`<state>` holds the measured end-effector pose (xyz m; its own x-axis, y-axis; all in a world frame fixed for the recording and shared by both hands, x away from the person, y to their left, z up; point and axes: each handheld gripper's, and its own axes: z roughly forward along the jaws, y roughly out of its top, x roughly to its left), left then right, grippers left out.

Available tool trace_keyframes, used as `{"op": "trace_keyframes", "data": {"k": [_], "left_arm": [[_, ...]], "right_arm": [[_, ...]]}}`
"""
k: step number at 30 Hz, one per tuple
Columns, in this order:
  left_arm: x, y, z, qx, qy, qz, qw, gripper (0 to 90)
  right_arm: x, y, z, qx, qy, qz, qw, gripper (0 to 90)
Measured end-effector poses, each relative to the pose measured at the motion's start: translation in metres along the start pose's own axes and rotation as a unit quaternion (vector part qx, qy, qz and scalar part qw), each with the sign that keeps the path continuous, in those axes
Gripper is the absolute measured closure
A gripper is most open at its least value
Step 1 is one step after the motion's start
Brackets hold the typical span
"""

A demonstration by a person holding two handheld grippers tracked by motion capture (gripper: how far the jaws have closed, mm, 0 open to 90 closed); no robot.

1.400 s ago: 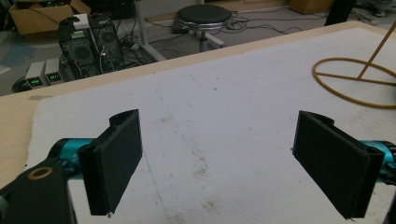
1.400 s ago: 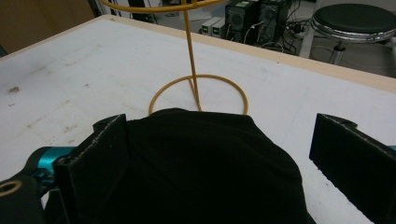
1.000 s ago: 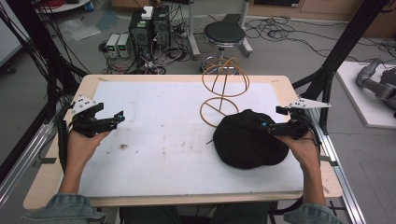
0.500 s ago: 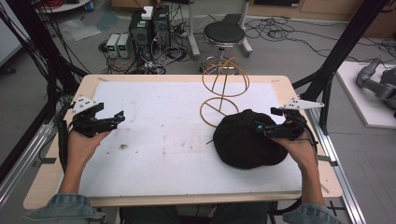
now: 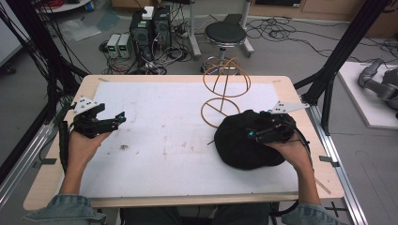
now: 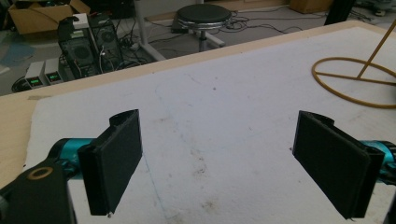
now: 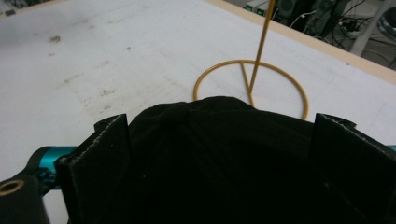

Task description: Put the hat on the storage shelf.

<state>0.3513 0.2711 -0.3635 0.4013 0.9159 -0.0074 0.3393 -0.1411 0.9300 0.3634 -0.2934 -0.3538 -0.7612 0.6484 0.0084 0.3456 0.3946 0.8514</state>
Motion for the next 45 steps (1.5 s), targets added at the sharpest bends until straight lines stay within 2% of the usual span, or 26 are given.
{"op": "trace_keyframes", "data": {"k": [5,20,21,29,38,40,41,43,45], "left_arm": [[0.0,0.0,0.0,0.001,0.002,-0.002,1.0,16.2],[0.001,-0.002,0.002,0.004,0.001,-0.007,1.0,16.4],[0.001,-0.002,0.002,0.004,0.001,-0.007,1.0,16.4],[0.001,-0.002,0.002,0.005,0.002,-0.008,1.0,16.4],[0.002,-0.002,0.002,0.006,0.003,-0.007,1.0,16.4],[0.002,-0.002,0.001,0.006,0.003,-0.007,1.0,16.5],[0.002,-0.002,0.001,0.006,0.003,-0.008,0.9999,16.5],[0.002,-0.002,0.001,0.006,0.004,-0.008,0.9999,16.5],[0.001,-0.002,0.001,0.006,0.003,-0.008,0.9999,16.5]], "right_arm": [[0.002,0.0,0.006,0.01,0.001,-0.006,0.9999,5.4],[0.009,-0.002,0.021,0.052,-0.026,-0.037,0.9976,8.5],[0.008,-0.002,0.021,0.058,-0.02,-0.038,0.9974,15.7],[0.008,-0.004,0.024,0.073,-0.014,-0.038,0.9965,21.4],[0.009,-0.005,0.025,0.089,-0.011,-0.053,0.9946,39.5],[0.01,-0.006,0.025,0.089,-0.011,-0.052,0.9946,41.4],[0.008,-0.009,0.025,0.075,-0.006,-0.045,0.9962,44.8],[0.005,-0.012,0.025,0.073,0.0,-0.032,0.9969,47.5],[0.003,-0.013,0.024,0.072,0.002,-0.031,0.9969,48.8]]}}
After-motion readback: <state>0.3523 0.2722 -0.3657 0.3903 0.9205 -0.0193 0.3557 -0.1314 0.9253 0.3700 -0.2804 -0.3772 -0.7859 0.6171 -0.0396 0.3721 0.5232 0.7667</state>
